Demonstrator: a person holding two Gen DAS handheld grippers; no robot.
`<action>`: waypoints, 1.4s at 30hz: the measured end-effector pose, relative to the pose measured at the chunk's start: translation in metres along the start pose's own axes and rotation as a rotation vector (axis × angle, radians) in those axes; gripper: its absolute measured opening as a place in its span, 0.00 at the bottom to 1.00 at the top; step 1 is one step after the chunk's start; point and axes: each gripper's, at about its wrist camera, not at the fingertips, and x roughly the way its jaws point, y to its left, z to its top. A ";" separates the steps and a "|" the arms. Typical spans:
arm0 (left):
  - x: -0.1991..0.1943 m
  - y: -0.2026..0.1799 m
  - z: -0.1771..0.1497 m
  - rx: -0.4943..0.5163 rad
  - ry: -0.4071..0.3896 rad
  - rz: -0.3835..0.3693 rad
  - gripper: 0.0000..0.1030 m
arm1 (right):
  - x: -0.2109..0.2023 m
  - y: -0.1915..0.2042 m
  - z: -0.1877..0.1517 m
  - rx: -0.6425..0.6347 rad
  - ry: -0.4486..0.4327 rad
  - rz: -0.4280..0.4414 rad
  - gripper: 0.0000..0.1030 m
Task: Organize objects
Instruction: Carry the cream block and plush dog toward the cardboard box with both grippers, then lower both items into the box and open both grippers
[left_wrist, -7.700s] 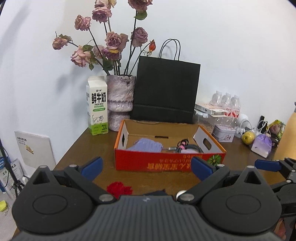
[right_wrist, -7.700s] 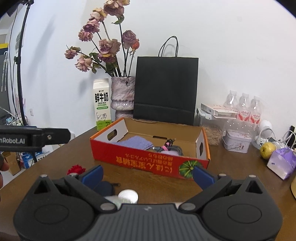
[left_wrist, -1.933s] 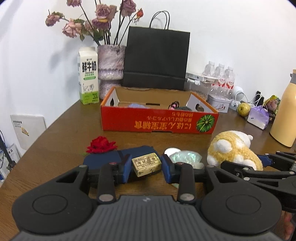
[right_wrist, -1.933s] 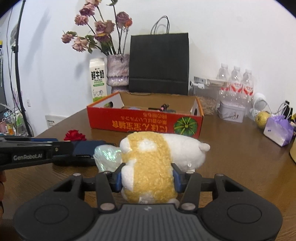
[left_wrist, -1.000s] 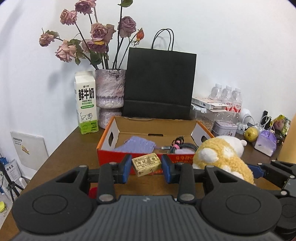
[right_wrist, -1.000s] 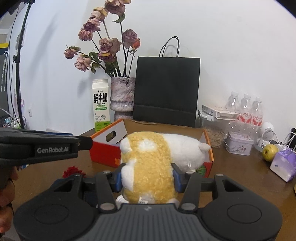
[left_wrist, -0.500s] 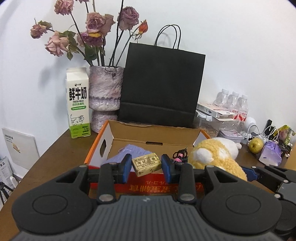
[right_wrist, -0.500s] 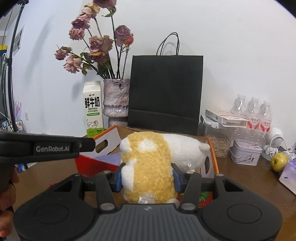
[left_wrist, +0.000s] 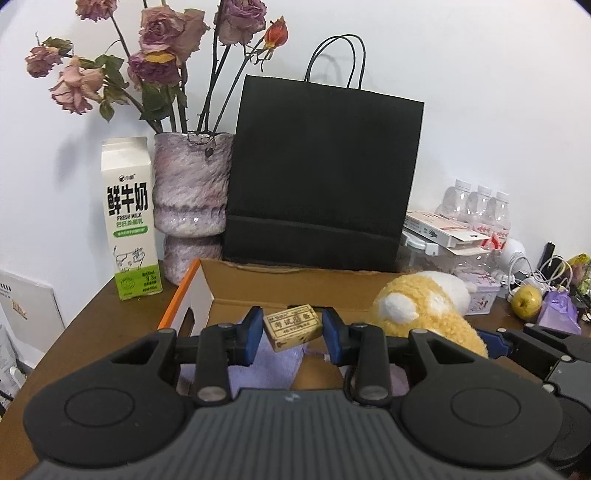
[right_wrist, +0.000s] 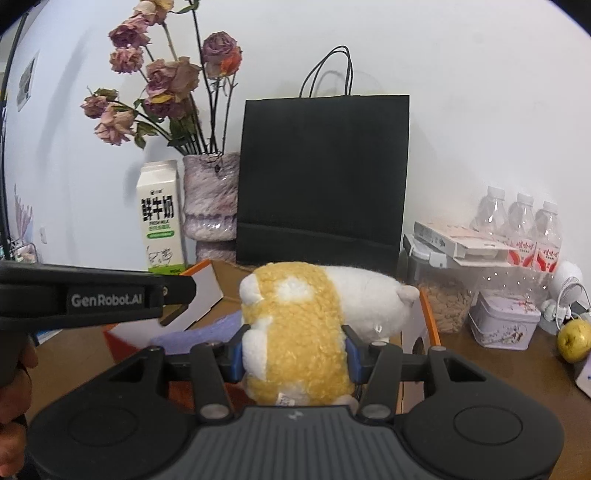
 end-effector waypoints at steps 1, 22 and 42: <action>0.005 0.000 0.002 0.002 -0.001 0.001 0.35 | 0.004 -0.002 0.002 0.001 -0.002 -0.002 0.47; 0.093 0.012 0.025 -0.011 0.048 0.060 0.35 | 0.080 -0.022 0.018 -0.005 0.037 -0.043 0.47; 0.085 0.010 0.026 -0.002 -0.012 0.117 1.00 | 0.087 -0.023 0.012 0.000 0.072 -0.064 1.00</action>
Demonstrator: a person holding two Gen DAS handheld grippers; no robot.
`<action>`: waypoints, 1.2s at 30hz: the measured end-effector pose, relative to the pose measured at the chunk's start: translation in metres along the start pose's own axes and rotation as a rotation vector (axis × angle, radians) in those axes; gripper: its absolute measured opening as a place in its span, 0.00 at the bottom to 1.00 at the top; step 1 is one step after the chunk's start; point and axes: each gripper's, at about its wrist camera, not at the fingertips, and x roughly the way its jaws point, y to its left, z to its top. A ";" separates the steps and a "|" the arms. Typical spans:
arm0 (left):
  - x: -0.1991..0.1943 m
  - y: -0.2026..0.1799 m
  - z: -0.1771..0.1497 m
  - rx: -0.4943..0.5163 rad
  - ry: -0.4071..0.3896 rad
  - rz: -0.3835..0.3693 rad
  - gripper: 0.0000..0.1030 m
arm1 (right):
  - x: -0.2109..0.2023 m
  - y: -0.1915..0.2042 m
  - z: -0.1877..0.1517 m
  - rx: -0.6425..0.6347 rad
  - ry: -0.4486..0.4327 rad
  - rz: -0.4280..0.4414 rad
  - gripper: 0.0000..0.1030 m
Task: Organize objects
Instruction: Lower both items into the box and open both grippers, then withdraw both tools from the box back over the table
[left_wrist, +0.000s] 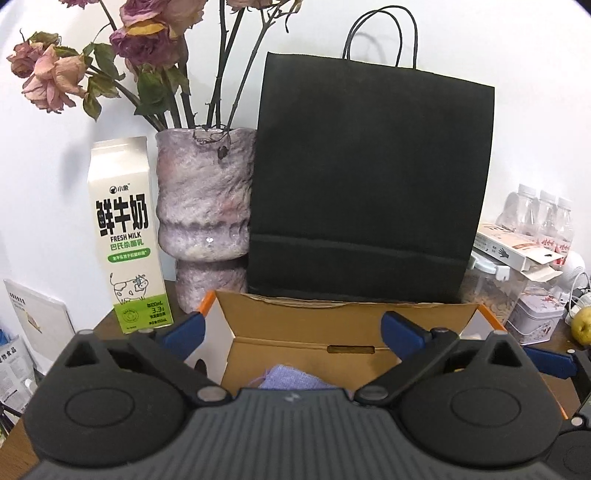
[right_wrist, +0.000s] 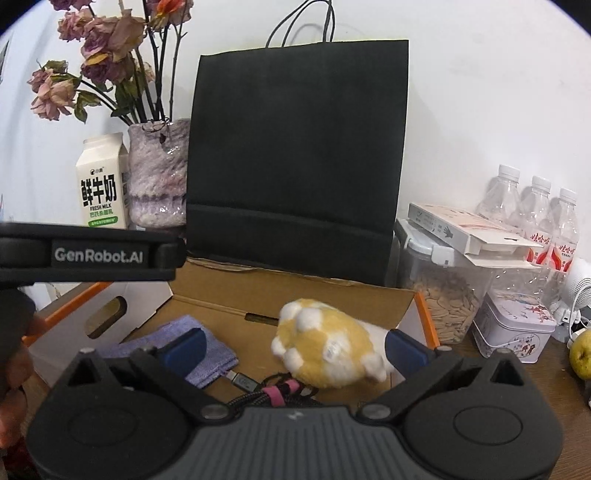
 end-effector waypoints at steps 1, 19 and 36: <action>0.000 0.000 0.000 0.000 -0.001 0.001 1.00 | 0.000 0.000 0.000 0.001 -0.001 -0.001 1.00; -0.046 0.002 0.006 -0.017 -0.082 -0.036 1.00 | -0.033 0.003 0.008 0.013 -0.040 0.040 1.00; -0.130 0.011 -0.020 0.018 -0.075 -0.097 1.00 | -0.111 0.019 -0.010 0.001 -0.081 0.027 1.00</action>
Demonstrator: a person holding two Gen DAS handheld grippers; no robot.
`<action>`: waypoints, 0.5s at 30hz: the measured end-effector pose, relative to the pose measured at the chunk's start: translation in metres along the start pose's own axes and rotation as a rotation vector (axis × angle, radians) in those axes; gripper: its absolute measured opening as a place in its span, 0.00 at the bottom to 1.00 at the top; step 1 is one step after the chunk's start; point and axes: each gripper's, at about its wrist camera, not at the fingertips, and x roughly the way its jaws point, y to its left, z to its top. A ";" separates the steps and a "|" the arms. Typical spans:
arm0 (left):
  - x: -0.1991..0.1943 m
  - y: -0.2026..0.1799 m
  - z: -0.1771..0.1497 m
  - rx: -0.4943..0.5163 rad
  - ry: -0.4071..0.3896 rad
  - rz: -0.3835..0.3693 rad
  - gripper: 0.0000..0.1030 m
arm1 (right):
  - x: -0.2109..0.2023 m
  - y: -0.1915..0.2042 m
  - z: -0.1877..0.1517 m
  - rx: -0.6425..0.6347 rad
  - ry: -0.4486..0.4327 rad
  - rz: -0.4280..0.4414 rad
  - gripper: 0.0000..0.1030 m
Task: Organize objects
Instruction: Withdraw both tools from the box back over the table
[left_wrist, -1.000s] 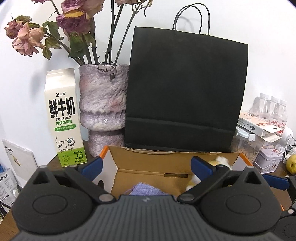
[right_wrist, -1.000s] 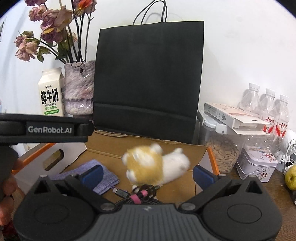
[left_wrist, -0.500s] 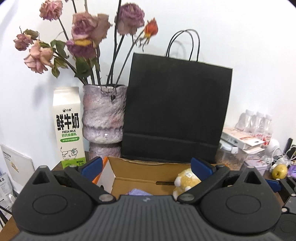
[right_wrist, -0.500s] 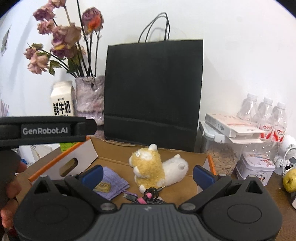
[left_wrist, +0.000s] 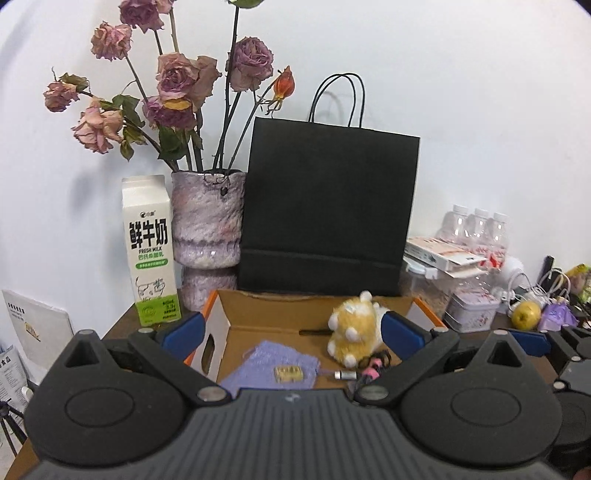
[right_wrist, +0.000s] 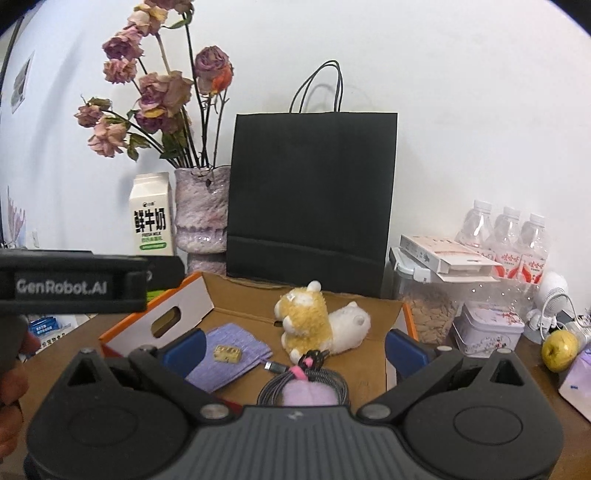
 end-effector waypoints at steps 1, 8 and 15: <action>-0.006 0.001 -0.002 0.000 0.001 -0.002 1.00 | -0.004 0.001 -0.002 0.003 0.003 -0.001 1.00; -0.046 0.010 -0.018 -0.009 0.017 0.008 1.00 | -0.036 0.010 -0.022 0.016 0.026 0.006 1.00; -0.077 0.017 -0.044 0.001 0.067 0.025 1.00 | -0.072 0.020 -0.040 0.024 0.036 0.013 1.00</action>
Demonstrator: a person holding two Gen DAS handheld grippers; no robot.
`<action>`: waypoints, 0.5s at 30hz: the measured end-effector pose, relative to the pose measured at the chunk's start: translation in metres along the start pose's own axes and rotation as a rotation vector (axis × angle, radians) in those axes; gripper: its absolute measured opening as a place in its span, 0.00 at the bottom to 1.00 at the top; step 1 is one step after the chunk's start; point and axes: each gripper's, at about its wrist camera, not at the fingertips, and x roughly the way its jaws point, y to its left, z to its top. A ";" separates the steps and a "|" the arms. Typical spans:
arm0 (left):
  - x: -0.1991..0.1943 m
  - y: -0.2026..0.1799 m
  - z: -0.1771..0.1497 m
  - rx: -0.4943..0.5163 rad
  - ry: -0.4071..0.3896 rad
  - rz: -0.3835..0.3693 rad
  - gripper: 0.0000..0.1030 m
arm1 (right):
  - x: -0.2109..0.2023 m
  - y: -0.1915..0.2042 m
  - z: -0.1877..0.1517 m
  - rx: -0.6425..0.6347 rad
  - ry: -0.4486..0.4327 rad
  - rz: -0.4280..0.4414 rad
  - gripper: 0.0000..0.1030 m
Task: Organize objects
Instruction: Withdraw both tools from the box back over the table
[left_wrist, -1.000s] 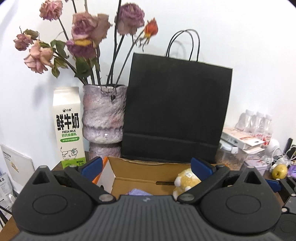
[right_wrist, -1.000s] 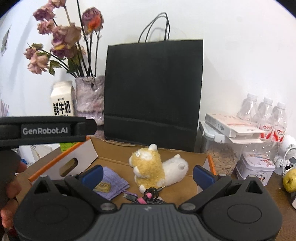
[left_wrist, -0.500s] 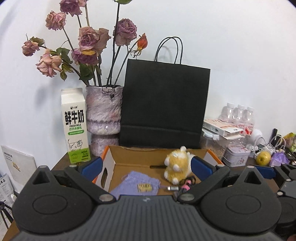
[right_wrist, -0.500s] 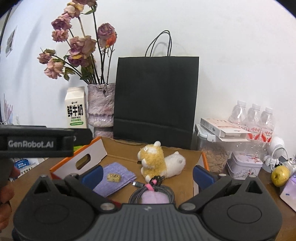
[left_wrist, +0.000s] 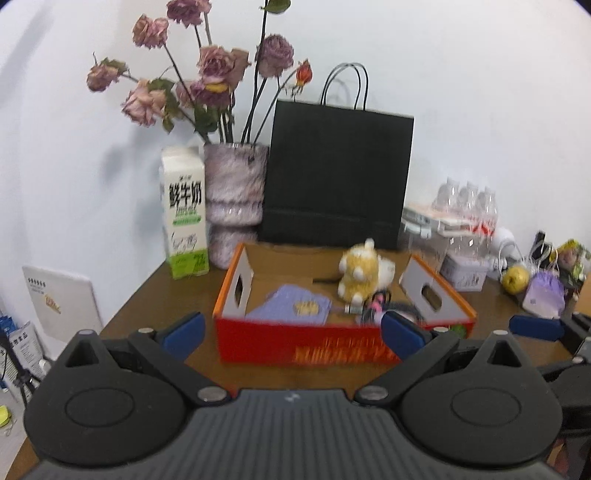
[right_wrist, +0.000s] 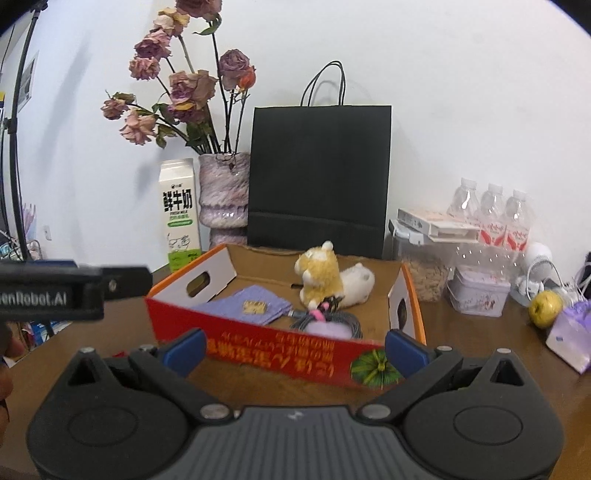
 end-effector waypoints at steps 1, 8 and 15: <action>-0.004 0.001 -0.004 0.007 0.007 0.002 1.00 | -0.005 0.001 -0.005 0.002 0.007 0.004 1.00; -0.023 0.013 -0.032 0.017 0.053 0.009 1.00 | -0.023 0.012 -0.033 -0.014 0.057 0.003 1.00; -0.031 0.025 -0.064 0.052 0.131 -0.013 1.00 | -0.030 0.023 -0.059 -0.030 0.117 -0.006 1.00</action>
